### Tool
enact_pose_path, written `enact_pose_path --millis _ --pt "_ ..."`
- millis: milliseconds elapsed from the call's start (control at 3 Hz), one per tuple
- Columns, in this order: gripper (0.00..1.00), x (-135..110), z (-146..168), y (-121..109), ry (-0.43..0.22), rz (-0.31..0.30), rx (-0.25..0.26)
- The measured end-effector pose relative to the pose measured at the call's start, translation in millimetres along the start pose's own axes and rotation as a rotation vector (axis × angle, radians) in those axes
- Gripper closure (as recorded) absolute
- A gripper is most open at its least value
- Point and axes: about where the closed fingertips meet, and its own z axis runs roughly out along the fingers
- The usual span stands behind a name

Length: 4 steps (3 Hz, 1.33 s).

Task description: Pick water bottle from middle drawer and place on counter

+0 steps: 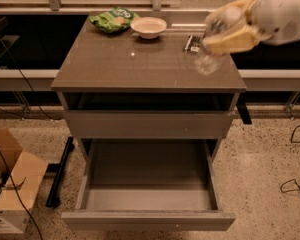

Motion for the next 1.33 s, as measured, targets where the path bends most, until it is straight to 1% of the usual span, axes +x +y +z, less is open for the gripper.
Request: enact_pose_path --millis 333,667,1000,1333 --pt "1.00 -30 -19 -18 -0.027 -0.057 0.056" --pt "1.00 -30 -19 -18 -0.027 -0.057 0.056" --pt "1.00 -24 -1 -23 -0.018 -0.076 0.096" --pt "1.00 -15 41 -38 -0.010 -0.120 0.131"
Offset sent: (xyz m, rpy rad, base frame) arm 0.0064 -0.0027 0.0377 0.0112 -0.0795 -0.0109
